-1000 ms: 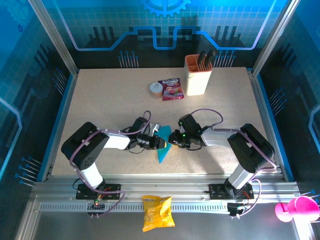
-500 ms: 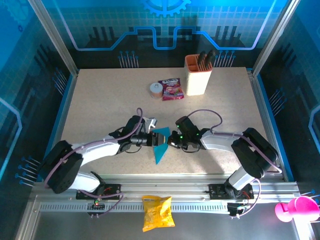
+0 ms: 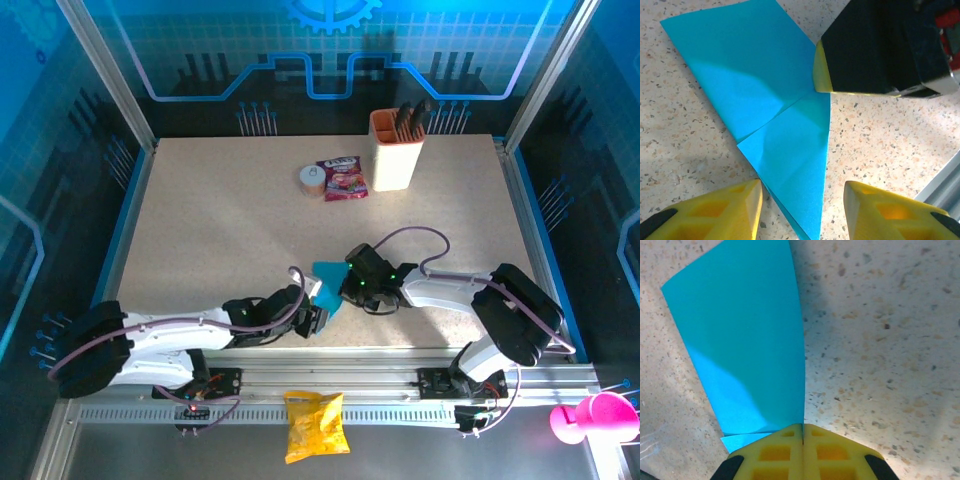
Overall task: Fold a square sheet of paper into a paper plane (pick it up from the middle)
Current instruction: Fold the wing for the fifth time at the center of the table.
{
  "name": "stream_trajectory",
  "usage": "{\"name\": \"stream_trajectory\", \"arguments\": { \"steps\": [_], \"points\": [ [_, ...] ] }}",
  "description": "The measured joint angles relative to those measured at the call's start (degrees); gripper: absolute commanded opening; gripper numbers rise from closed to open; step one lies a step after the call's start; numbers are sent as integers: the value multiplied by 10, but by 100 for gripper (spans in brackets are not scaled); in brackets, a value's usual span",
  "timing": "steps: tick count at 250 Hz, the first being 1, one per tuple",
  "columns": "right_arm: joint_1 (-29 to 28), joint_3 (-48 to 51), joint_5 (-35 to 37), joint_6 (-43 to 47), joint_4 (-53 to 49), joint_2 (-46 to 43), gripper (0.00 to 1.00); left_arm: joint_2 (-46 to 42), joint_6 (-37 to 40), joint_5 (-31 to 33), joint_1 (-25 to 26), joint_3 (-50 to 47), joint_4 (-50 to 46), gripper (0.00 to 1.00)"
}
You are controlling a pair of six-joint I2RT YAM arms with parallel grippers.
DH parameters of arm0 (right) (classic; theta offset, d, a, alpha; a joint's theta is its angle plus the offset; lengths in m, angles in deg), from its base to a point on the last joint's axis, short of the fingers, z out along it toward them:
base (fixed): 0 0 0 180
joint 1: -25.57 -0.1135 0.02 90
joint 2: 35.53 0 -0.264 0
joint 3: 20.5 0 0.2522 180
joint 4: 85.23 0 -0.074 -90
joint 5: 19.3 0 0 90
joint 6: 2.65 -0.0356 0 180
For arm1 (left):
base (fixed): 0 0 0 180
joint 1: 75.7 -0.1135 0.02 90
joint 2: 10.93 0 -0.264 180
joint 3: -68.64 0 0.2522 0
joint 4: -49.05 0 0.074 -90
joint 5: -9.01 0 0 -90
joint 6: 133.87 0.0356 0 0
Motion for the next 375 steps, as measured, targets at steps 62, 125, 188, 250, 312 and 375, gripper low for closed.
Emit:
{"name": "stream_trajectory", "arguments": {
  "steps": [62,125,188,250,312,375],
  "points": [
    [-2,0,13,-15,-17,-13,0,92,34,54,50,26,6,50],
    [-2,0,15,-21,-23,-17,0,129,65,68,52,58,37,50],
    [-2,0,14,-24,-23,-17,0,145,74,70,55,62,49,50],
    [-2,0,12,-27,-23,-23,0,157,79,75,60,62,61,49],
    [-2,0,14,-32,-27,-35,0,168,83,101,65,61,76,40],
    [0,1,16,-36,-27,-37,0,177,84,120,68,60,90,30]
  ]
}}
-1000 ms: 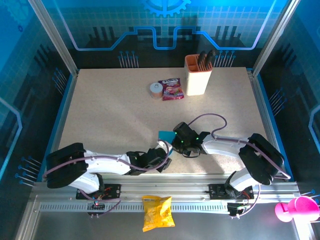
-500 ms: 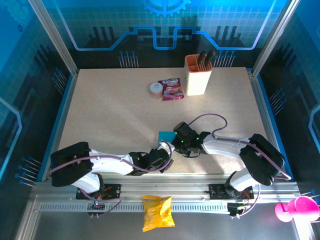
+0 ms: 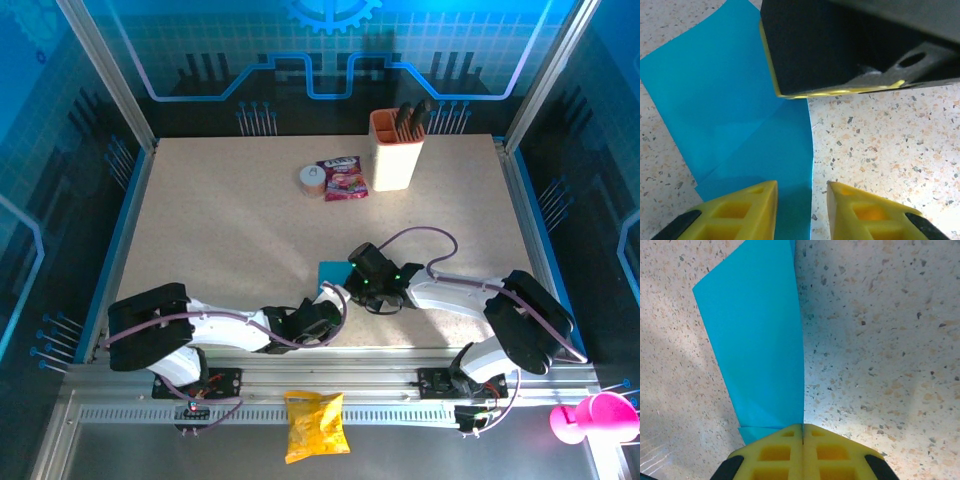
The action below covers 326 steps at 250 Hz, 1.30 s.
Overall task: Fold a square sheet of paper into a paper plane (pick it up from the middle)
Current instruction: Fold the wing for the fifth time at the center of the table.
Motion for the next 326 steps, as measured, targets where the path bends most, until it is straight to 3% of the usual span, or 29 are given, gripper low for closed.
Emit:
{"name": "stream_trajectory", "arguments": {
  "steps": [157,236,276,326],
  "points": [
    [0,12,1,-4,-1,-3,0,13,-1,22,0,-21,37,0],
    [0,12,1,-4,0,-4,0,13,-1,23,0,-29,53,0],
    [0,12,1,-4,-3,-7,0,13,0,25,0,-29,56,27],
    [0,12,1,-4,-3,-9,0,13,5,36,0,-29,57,32]
  ]
}}
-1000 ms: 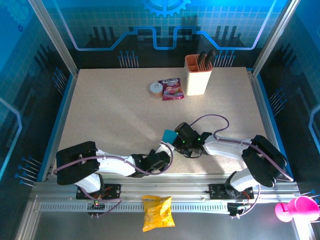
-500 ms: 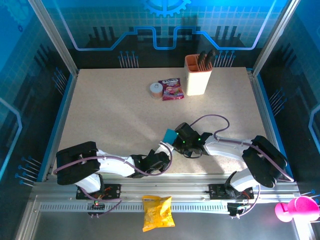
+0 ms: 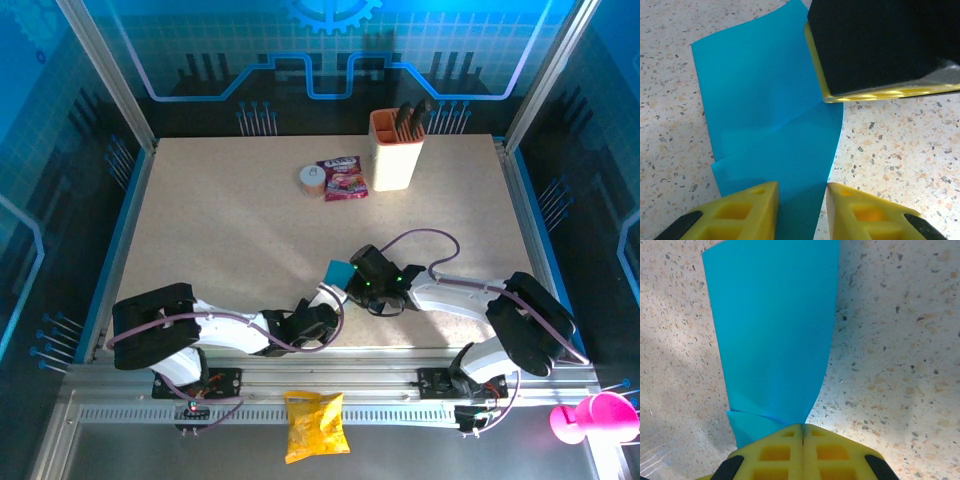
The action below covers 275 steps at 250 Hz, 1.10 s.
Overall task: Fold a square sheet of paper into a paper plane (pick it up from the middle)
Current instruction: Fold the wing for the fifth time at the center of the table.
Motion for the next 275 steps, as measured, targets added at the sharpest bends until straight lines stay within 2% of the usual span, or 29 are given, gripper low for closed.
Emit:
{"name": "stream_trajectory", "arguments": {
  "steps": [66,160,188,199,220,229,244,275],
  "points": [
    [0,0,1,0,-1,-1,0,3,13,13,0,0,3,31],
    [0,0,12,-2,-17,-8,0,19,24,18,0,0,32,0],
    [0,0,13,-2,-19,-9,0,20,24,15,0,0,36,0],
    [0,0,14,-2,-21,-9,7,22,24,13,0,0,37,0],
    [0,0,13,-2,-21,-9,31,25,27,3,0,1,39,0],
    [0,0,12,-2,-19,-10,38,27,25,0,1,1,41,0],
    [1,-1,8,4,-21,-19,43,30,26,-9,1,1,36,0],
    [11,-2,9,20,-44,-52,44,30,23,-20,0,1,38,0]
  ]
}}
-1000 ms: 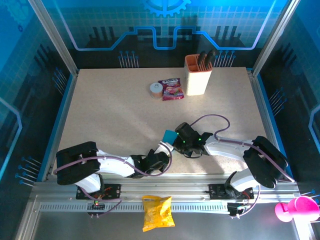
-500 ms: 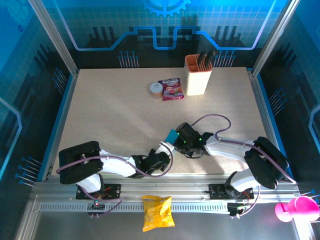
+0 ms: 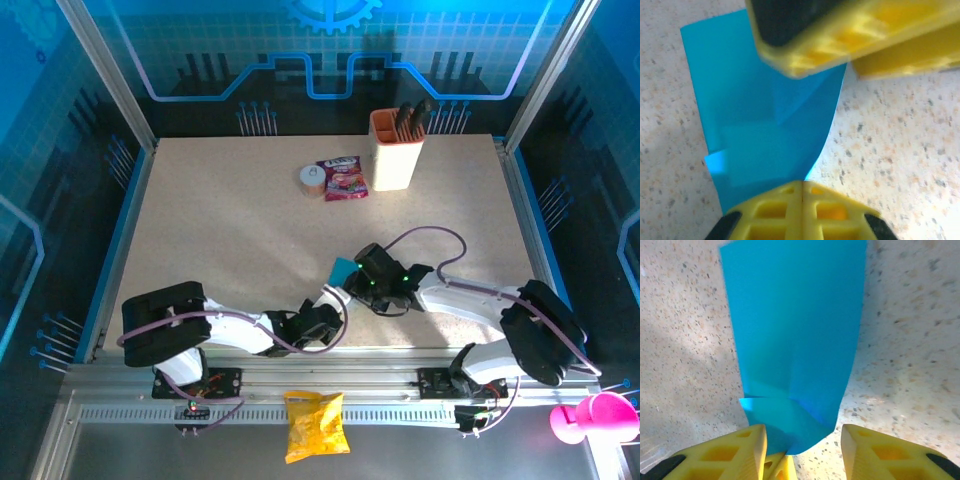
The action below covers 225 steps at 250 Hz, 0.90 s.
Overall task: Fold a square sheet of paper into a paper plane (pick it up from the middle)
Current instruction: Fold the wing for the fifth time at the center of the table.
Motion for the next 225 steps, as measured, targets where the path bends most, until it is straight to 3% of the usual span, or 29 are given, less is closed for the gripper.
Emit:
{"name": "stream_trajectory", "arguments": {
  "steps": [55,105,150,225],
  "points": [
    [73,-43,-30,70,-31,-52,34,1,-3,-24,-8,-9,-3,0],
    [132,-106,-94,190,-59,2,22,-7,-19,-45,-17,-24,18,0],
    [134,-160,-168,280,-50,100,11,-34,-36,-71,-27,-41,11,0],
    [101,-216,-232,336,-36,226,5,-49,-45,-96,-43,-45,-2,0]
  ]
}}
